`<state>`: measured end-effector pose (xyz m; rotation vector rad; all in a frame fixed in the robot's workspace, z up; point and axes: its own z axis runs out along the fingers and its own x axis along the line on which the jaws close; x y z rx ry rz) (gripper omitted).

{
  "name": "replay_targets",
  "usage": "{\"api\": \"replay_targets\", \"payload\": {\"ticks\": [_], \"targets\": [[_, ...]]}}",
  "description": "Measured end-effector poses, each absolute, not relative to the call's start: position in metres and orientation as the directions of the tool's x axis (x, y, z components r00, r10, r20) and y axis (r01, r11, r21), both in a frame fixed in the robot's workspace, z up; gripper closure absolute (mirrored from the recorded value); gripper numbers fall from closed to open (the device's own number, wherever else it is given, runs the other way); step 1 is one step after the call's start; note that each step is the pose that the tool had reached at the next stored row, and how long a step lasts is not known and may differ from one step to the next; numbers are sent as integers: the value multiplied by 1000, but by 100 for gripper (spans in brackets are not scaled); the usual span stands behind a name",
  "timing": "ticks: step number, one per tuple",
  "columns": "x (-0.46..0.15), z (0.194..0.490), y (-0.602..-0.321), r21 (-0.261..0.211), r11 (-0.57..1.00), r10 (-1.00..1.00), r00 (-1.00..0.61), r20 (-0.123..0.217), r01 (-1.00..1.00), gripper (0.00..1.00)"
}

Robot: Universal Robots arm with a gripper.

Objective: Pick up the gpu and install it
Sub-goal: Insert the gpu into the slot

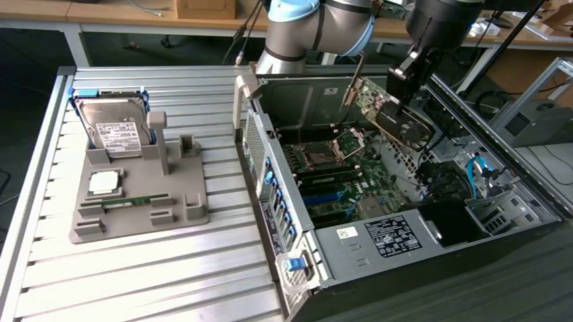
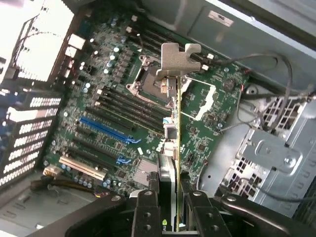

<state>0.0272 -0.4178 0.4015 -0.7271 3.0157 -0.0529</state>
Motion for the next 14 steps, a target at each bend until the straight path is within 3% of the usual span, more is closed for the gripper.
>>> {"api": "replay_targets", "payload": {"ticks": [14], "targets": [[27, 401, -418, -42, 750, -662, -749, -30, -661, 73]]}}
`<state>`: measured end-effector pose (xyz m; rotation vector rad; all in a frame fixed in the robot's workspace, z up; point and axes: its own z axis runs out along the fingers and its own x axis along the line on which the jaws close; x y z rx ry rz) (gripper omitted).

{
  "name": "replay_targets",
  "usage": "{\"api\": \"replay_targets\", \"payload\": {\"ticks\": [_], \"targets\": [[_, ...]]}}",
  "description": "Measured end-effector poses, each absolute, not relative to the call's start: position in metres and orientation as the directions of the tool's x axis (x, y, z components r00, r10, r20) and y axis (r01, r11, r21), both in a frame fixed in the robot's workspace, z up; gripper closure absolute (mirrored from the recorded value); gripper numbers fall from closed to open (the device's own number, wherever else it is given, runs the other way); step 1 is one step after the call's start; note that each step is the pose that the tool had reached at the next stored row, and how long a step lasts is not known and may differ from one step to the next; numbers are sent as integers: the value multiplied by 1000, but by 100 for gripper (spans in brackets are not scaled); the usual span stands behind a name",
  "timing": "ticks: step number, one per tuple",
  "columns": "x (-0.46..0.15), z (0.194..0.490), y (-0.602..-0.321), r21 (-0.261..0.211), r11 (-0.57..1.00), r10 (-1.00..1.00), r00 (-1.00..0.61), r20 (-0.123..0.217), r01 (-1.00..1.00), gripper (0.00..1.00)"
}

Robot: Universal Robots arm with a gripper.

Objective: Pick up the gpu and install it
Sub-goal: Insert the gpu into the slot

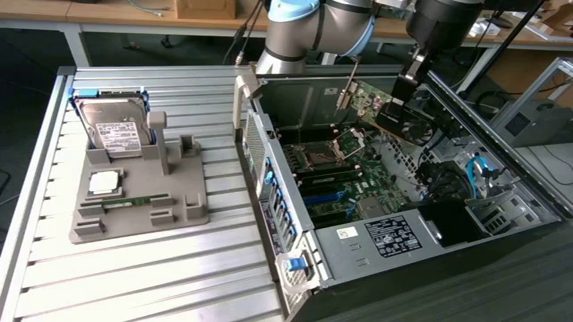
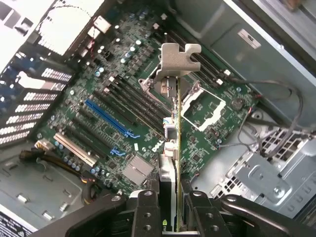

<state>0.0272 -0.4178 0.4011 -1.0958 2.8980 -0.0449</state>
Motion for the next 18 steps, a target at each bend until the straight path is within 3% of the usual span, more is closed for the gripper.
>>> {"api": "replay_targets", "payload": {"ticks": [18], "targets": [[27, 401, -418, -42, 484, -875, -483, -30, -874, 73]]}}
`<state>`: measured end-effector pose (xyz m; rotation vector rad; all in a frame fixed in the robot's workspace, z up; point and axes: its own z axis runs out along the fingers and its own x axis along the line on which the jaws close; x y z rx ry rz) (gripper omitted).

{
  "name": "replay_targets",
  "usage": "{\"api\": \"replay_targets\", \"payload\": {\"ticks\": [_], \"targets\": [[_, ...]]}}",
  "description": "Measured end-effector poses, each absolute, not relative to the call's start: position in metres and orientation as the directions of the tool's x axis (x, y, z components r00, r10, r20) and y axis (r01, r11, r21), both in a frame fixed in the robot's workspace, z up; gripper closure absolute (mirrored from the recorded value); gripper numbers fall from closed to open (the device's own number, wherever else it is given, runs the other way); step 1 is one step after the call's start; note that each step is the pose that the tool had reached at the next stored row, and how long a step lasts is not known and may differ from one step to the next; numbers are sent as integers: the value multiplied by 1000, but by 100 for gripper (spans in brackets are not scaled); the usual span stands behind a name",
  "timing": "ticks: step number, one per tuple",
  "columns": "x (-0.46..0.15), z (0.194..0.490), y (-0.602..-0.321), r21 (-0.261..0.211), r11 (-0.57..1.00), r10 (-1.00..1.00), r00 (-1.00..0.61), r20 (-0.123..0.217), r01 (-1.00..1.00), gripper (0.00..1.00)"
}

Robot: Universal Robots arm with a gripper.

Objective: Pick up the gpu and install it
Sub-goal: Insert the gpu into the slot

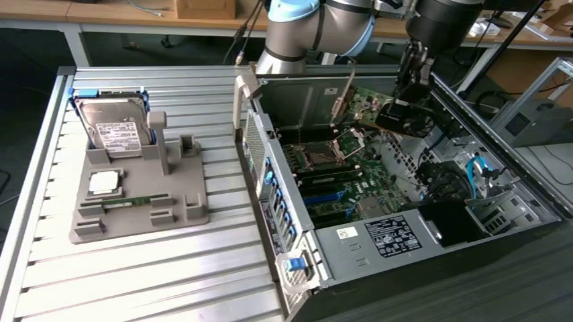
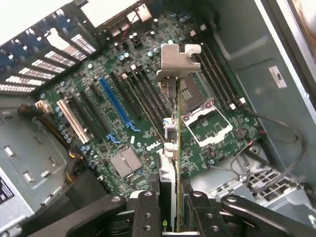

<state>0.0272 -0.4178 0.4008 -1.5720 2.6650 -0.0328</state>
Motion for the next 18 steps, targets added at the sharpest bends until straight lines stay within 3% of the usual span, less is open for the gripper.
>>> {"api": "replay_targets", "payload": {"ticks": [18], "targets": [[27, 401, -418, -42, 212, -977, -210, -30, -976, 73]]}}
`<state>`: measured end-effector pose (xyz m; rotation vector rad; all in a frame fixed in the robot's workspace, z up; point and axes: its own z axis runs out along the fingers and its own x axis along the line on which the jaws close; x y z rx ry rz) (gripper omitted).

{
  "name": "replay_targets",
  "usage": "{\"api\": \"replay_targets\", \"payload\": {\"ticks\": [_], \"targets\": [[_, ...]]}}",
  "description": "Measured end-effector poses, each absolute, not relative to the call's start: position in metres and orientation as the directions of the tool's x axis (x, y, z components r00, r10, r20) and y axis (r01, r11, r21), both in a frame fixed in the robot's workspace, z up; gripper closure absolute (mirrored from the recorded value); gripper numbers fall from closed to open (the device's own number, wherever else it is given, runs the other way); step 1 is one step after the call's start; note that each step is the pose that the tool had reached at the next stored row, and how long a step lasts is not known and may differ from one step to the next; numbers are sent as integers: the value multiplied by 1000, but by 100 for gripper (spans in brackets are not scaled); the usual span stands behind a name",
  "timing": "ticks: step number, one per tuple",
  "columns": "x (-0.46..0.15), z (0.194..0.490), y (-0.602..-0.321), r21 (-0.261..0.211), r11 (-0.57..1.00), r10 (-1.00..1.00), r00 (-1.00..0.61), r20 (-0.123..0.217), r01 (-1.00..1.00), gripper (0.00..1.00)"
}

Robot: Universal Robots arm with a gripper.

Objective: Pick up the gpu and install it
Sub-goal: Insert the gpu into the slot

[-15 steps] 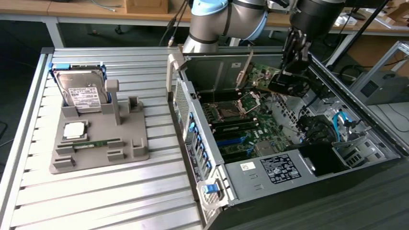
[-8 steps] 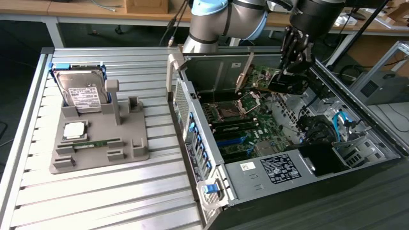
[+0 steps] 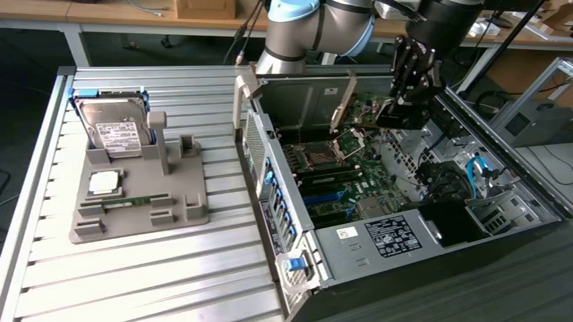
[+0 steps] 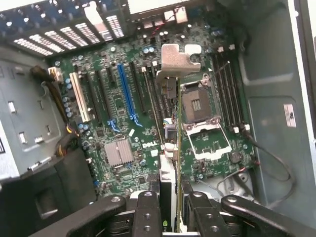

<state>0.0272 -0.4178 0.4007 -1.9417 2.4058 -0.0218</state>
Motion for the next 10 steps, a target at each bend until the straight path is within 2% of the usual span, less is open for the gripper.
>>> {"api": "replay_targets", "payload": {"ticks": [10], "targets": [[27, 401, -418, -42, 57, -998, -56, -30, -997, 73]]}}
